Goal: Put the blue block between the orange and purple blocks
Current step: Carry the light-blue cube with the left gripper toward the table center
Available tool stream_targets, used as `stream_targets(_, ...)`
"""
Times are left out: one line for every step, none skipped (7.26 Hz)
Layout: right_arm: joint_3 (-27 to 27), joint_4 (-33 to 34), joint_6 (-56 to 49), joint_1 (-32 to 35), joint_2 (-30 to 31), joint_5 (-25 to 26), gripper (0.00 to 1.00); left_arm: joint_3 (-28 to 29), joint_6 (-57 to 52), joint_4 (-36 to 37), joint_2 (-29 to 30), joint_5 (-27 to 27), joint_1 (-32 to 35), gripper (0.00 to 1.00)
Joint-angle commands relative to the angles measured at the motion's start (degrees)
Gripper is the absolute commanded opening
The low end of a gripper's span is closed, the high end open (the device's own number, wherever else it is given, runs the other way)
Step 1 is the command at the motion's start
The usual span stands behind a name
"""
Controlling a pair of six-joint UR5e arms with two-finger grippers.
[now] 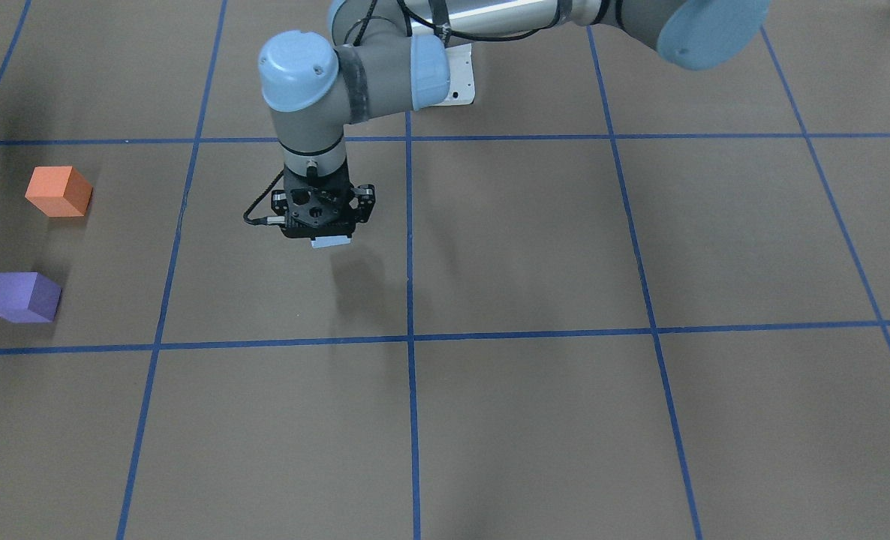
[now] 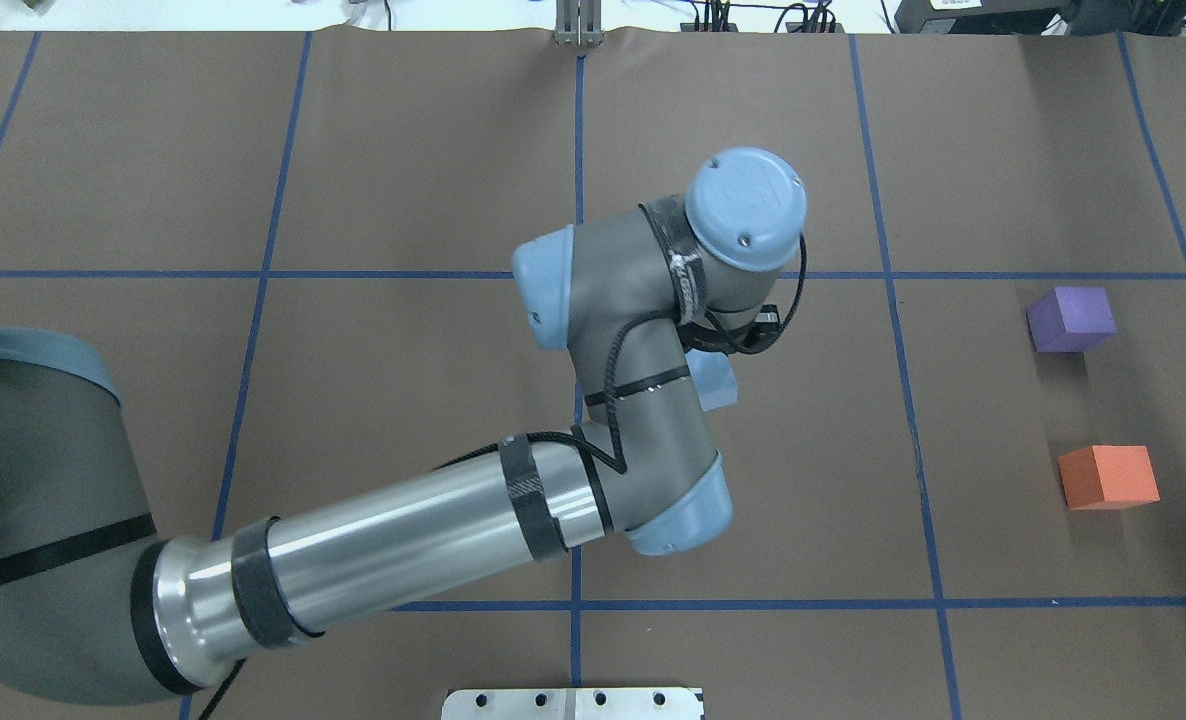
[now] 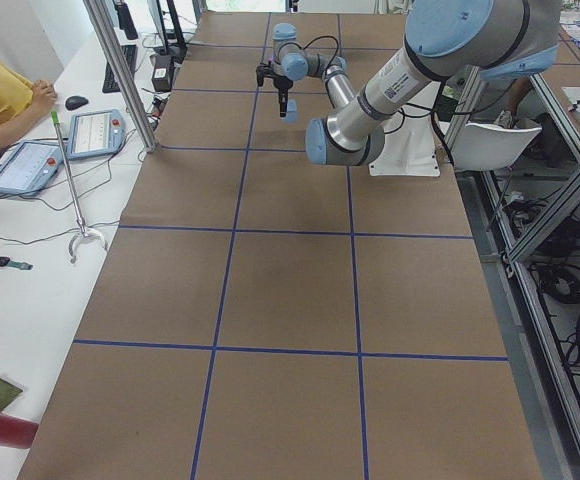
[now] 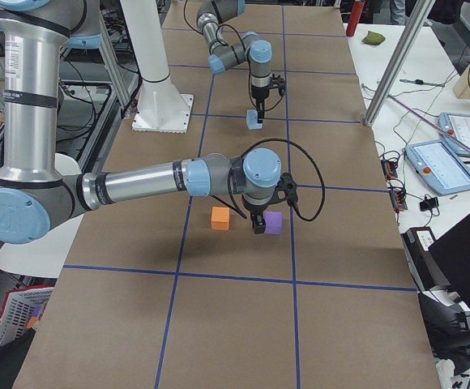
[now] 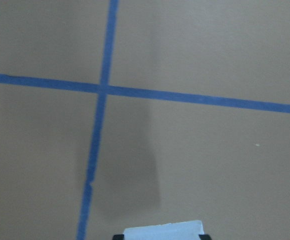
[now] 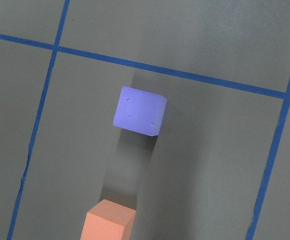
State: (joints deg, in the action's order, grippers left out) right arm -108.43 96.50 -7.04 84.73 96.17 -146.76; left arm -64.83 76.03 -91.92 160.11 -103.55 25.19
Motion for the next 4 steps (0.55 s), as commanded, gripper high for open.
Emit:
stream_targets(0.0,0.0,1.7,-2.8,-0.5,-0.6,1.0,5.8,0.0,-1.0,3.4,4.8,-4.1,0.12)
stream_targets(-0.1,-0.1,1.7,-3.4,-0.6,-1.4,1.0,6.3,-0.3,-1.2,3.5,6.2,-4.5,0.22)
stream_targets(0.1,-2.9,1.9,-4.2,-0.5,-1.9,1.0,6.5,-0.4,-1.2,3.4,6.3,-4.6,0.48)
stream_targets(0.2,-4.6,4.8,-6.1,-0.5,-1.8,1.0,6.9,-0.3,-1.3,3.5,6.6,-4.7,0.62)
